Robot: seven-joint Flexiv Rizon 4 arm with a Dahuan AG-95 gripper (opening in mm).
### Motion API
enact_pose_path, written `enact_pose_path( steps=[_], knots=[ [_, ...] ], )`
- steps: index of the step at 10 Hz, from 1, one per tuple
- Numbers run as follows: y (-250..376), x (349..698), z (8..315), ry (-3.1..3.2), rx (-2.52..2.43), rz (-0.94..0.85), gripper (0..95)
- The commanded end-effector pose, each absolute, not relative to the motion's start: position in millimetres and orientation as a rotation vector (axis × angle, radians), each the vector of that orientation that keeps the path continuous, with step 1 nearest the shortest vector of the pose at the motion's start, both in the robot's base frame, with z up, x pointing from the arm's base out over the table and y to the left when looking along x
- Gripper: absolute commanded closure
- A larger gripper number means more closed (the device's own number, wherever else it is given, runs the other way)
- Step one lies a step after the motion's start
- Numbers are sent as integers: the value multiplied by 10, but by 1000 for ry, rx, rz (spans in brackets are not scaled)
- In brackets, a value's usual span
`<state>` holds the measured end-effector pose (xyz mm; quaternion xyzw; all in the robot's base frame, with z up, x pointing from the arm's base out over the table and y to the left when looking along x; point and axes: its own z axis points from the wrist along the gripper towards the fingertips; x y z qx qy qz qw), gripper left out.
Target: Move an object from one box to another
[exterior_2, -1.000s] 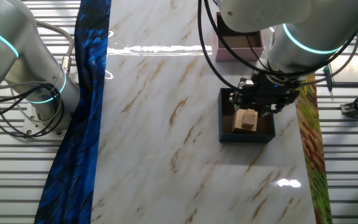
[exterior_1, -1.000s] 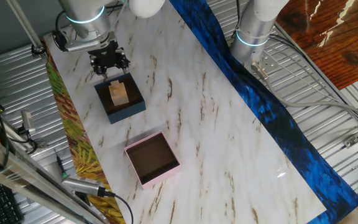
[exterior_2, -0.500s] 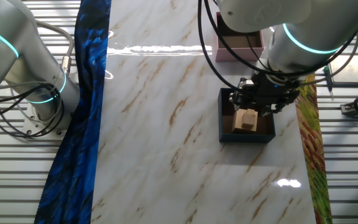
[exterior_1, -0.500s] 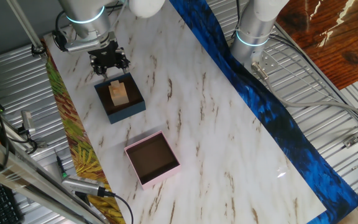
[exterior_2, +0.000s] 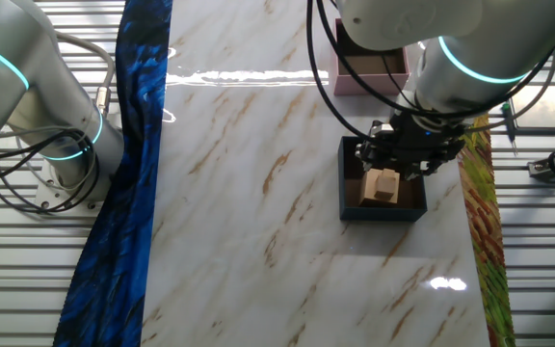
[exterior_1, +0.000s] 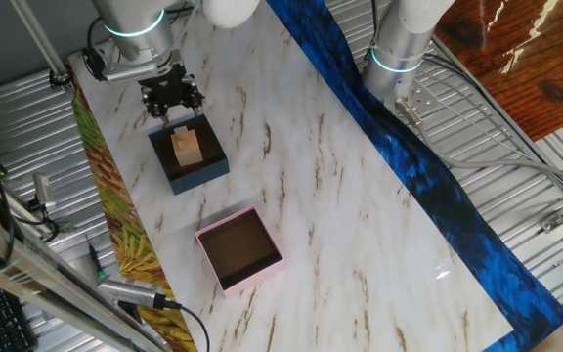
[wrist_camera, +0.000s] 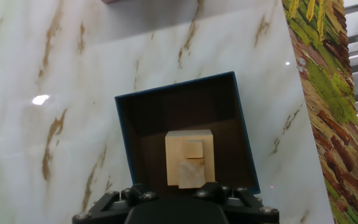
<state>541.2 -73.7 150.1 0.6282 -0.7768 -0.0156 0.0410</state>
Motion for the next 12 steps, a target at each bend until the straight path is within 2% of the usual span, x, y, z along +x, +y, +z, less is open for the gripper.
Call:
enact_pose_path(
  steps=[1, 2, 8, 9, 12],
  knots=[
    [-738, 5411, 1501, -2379, 1923, -48, 380],
    [-820, 5401, 1576, -2453, 1881, 20, 760],
    [-810, 5387, 1618, -2460, 1847, 4, 760],
    [-811, 5388, 1614, -2438, 1857, -12, 570],
    [-844, 5425, 1501, -2440, 1870, -34, 570]
  ],
)
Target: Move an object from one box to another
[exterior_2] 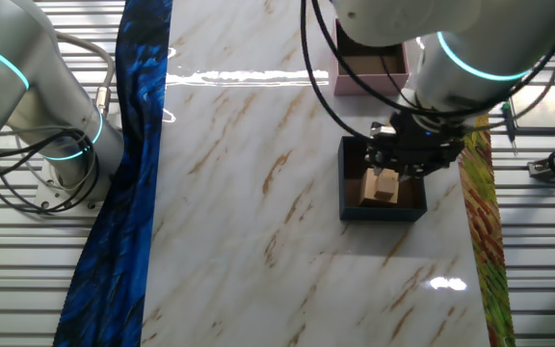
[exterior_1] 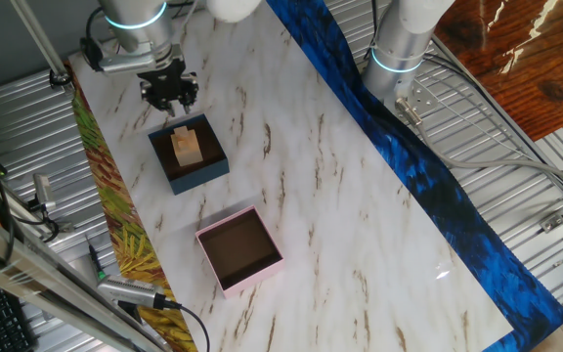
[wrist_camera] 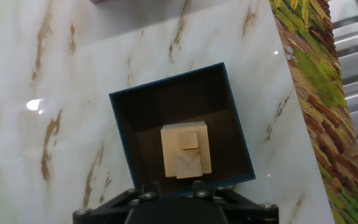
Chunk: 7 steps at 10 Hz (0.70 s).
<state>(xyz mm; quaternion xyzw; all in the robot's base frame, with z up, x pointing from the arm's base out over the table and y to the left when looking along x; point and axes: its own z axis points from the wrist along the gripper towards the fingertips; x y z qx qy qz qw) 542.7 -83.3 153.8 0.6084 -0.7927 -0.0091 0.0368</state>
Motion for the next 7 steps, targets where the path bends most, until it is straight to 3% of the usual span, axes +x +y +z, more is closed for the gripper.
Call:
enact_pose_path(
  steps=[1, 7],
  knots=[
    [-853, 5440, 1447, -2439, 1877, -38, 570],
    [-717, 5492, 1223, -2446, 1881, -29, 570]
  ],
)
